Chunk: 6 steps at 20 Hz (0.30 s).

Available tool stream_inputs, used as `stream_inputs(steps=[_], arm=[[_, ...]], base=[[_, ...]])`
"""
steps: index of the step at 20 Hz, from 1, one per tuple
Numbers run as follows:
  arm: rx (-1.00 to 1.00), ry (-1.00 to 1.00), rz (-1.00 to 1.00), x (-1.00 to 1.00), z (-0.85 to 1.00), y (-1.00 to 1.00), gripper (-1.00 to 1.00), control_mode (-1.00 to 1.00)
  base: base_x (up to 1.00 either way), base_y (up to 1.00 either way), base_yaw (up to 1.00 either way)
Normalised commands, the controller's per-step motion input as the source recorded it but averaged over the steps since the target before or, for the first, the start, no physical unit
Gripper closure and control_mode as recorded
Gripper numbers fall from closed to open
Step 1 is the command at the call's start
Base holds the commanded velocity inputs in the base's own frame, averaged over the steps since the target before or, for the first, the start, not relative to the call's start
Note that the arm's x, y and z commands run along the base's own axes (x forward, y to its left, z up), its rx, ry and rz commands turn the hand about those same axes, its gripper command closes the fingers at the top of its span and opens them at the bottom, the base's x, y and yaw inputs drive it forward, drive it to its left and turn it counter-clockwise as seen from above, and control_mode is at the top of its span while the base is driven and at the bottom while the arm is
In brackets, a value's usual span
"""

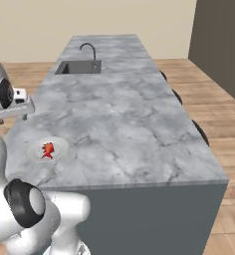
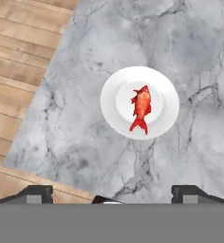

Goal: Take the fish from the oven and place it on the plate on the counter.

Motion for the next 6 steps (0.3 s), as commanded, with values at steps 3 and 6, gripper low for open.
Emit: stream_inputs(steps=[3, 6], arm=[[0.15, -0.16, 0.00, -0.51, 0.60, -0.43, -1.00, -1.00], [0.17, -0.14, 0.00, -0.54, 0.44, -0.55, -1.00, -1.00]], base=[[0.00, 0.00, 0.00], [0.00, 0.00, 0.00]])
